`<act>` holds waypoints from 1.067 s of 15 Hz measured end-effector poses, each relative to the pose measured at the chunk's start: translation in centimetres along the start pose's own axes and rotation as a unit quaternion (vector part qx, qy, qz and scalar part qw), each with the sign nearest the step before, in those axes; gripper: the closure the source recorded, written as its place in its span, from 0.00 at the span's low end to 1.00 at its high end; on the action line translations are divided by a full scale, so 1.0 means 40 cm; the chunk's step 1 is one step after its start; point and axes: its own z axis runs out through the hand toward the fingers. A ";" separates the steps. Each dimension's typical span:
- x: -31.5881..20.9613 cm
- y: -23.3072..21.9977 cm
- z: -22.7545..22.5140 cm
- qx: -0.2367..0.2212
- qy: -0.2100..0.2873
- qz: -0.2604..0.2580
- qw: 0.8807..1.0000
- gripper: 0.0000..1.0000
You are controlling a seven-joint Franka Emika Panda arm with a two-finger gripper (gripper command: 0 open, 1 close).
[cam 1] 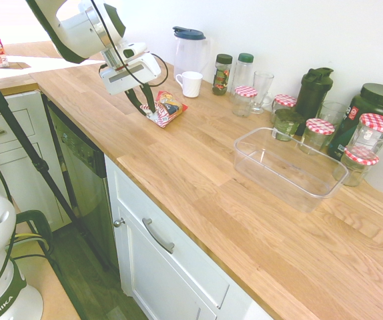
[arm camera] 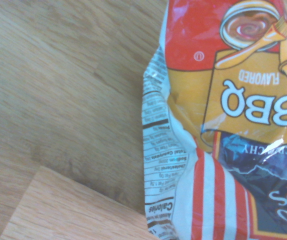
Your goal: Put the chip bag into the container
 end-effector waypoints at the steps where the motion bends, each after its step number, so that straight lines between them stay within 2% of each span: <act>1: 0.000 0.001 0.003 0.000 0.000 0.000 1.000 1.00; 10: 0.009 0.006 0.003 0.007 0.005 0.005 1.000 1.00; 13: 0.053 0.033 -0.050 0.028 0.019 0.029 0.999 1.00; 16: 0.142 0.117 -0.132 0.056 0.023 0.077 0.995 1.00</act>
